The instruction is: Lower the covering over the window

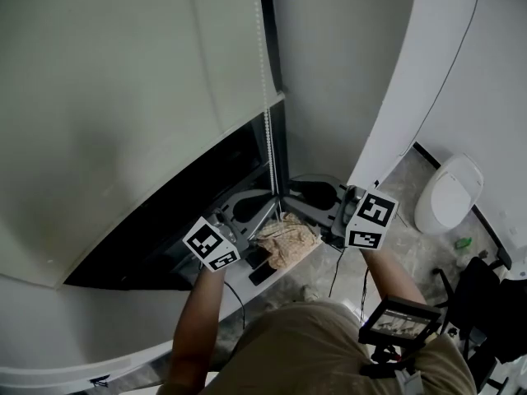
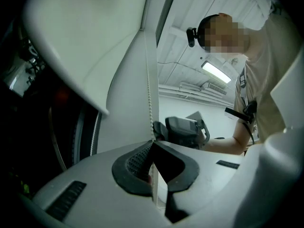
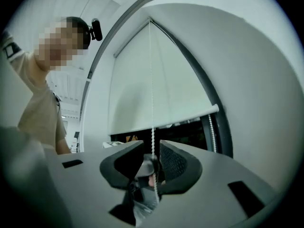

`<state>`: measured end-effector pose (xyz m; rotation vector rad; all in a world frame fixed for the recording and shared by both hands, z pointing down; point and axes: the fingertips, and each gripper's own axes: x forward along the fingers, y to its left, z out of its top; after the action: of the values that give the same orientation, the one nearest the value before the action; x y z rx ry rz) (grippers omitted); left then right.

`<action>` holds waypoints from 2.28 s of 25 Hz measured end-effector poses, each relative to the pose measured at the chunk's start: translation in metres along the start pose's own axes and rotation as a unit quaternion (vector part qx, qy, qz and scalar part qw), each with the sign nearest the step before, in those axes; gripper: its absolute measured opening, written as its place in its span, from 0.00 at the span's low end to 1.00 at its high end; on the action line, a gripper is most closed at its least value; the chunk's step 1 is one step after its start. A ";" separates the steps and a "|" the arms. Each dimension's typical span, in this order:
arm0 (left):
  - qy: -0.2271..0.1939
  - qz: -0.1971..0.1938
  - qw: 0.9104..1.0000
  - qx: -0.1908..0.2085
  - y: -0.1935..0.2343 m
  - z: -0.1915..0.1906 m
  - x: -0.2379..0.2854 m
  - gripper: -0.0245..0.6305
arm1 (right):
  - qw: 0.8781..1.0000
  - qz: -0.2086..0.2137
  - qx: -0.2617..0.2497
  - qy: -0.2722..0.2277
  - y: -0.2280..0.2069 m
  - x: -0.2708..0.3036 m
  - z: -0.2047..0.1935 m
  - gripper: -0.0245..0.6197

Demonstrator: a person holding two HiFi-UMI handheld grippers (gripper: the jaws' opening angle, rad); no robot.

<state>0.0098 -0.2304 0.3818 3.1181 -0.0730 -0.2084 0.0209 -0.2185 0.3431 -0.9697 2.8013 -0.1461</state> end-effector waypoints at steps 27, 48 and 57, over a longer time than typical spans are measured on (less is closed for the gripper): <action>-0.054 0.000 0.998 0.030 -0.004 0.059 0.011 0.06 | 0.995 0.012 -0.036 0.088 0.010 0.016 -0.064 0.05; -0.084 -0.017 0.995 -0.055 -0.010 0.024 -0.023 0.28 | 0.999 -0.027 -0.029 -0.009 -0.001 0.006 -0.013 0.05; -0.039 0.015 0.999 0.030 -0.008 0.060 0.010 0.07 | 0.998 -0.003 -0.023 0.055 0.012 0.017 -0.057 0.05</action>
<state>0.0116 -0.2232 0.3212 3.1652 -0.1278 -0.3349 -0.0106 -0.2182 0.3949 -1.0107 2.9135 -0.1412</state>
